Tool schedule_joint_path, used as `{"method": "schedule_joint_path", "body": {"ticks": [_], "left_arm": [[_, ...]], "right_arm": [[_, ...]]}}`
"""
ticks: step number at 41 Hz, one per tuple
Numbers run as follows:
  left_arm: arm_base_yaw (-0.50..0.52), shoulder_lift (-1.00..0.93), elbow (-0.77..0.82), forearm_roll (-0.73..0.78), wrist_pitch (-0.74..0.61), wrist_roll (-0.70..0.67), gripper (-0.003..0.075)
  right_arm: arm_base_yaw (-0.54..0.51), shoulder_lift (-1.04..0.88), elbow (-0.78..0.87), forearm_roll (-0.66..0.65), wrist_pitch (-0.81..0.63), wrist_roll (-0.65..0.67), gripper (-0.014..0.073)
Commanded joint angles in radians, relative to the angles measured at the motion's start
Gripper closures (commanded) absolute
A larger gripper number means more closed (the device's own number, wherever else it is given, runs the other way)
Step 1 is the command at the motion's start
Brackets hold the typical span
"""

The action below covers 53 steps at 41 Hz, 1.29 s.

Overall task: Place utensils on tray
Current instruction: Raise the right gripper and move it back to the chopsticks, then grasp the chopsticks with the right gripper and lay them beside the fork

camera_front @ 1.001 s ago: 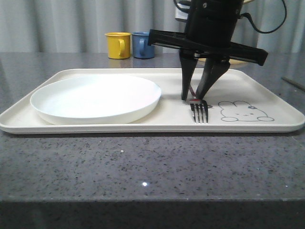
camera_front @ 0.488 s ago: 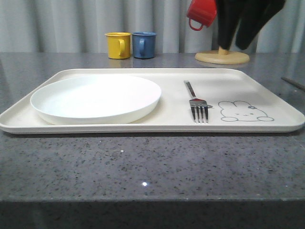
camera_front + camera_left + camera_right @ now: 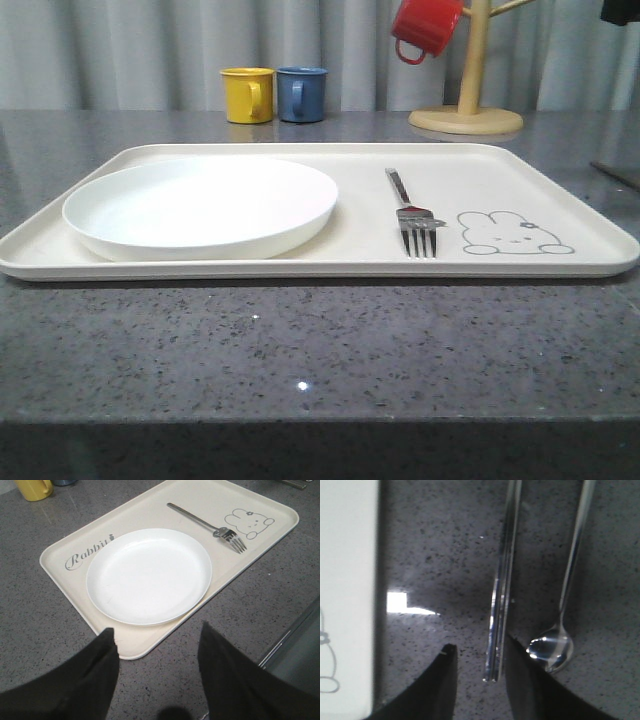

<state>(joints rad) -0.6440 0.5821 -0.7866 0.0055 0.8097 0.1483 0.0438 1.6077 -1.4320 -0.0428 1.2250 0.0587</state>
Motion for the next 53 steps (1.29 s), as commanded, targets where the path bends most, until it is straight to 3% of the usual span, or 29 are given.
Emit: {"method": "schedule_joint_path", "body": {"ticks": [1,37,40,48,53], "left_arm": [[-0.006,0.002,-0.025,-0.005,-0.075,-0.008,0.0363],[-0.006,0.002,-0.025,-0.005,-0.075,-0.008,0.0363],[-0.006,0.002,-0.025,-0.005,-0.075,-0.008,0.0363],[-0.006,0.002,-0.025,-0.005,-0.075,-0.008,0.0363],[-0.006,0.002,-0.025,-0.005,-0.075,-0.008,0.0363]], "right_arm": [[-0.039,-0.017,-0.02,-0.011,-0.008,-0.027,0.0317],[-0.058,0.135,-0.025,0.043,-0.041,-0.041,0.0319],[-0.058,0.135,-0.025,0.043,-0.04,-0.041,0.0358],[-0.058,0.135,-0.025,0.043,-0.039,-0.041,0.0571],[-0.054,0.128,-0.028,0.049,-0.018,-0.041,0.0578]]}}
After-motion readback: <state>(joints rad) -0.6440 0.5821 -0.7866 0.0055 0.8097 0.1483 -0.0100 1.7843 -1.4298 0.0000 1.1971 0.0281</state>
